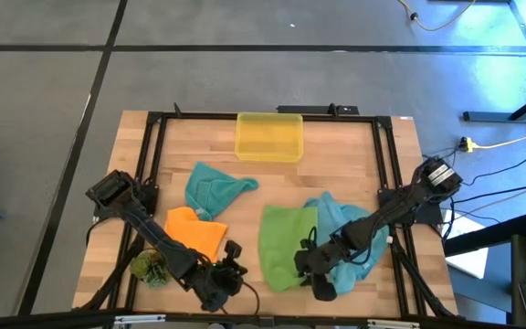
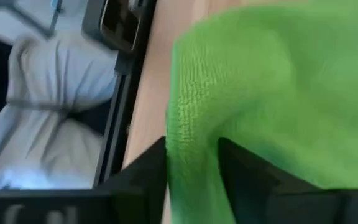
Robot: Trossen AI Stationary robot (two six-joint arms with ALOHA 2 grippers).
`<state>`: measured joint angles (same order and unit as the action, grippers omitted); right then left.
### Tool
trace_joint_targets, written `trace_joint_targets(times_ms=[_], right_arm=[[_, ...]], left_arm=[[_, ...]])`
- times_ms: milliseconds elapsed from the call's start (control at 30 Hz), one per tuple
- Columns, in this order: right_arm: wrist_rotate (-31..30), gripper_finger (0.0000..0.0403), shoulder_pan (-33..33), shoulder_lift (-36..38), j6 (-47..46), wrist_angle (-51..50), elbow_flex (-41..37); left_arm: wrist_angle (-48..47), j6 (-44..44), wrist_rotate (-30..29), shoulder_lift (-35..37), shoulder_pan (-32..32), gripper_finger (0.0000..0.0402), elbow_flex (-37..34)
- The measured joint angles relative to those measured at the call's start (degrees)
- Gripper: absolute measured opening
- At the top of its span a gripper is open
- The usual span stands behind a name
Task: Fold microfiber towels
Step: Fold the green microfiber cloth
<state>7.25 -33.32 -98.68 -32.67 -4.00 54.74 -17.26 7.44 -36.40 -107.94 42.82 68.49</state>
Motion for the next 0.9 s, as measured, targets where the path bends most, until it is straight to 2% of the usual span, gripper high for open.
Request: trace_joint_targets(times_ms=[100, 200, 333, 400, 467, 633, 700, 900], right_arm=[[5.36, 0.0177, 0.04, 1.27, -1.63, -3.6, 0.0], [6.56, 0.0192, -0.43, 3.89, -4.32, -10.09, 0.02], [-0.96, 0.0189, -2.95, 8.26, -8.12, -23.04, 0.08], [-6.22, 0.018, -4.36, 9.56, -11.4, -28.75, -0.72], [-8.52, 0.0167, -5.04, 9.73, -14.58, -29.58, -2.78], [-8.55, 0.012, -4.93, 9.4, -19.87, -21.3, -10.97], [-7.7, 0.0097, -4.18, 9.65, -22.64, -21.61, -13.69], [-7.56, 0.004, -1.94, 13.13, -29.79, -33.1, -17.59]], left_arm=[[1.2, 0.26, 1.47, -0.02, -0.42, 0.0, 0.04], [1.62, 1.19, 1.54, -0.02, -1.19, 0.0, 0.04], [2.85, 1.22, 1.57, -0.05, -2.52, 0.0, 0.04], [5.51, 1.1, 1.88, -0.56, -3.53, 0.0, 0.04], [7.67, -0.83, 2.96, -1.19, -4.7, 0.0, 0.07], [15.66, -7.28, 6.79, -4.28, -8.45, 0.0, 0.09], [18.41, -7.87, 9.29, -5.74, -10.24, 0.0, 0.11], [18.54, -7.52, 14.4, -8.83, -14.38, 0.0, 0.02]])
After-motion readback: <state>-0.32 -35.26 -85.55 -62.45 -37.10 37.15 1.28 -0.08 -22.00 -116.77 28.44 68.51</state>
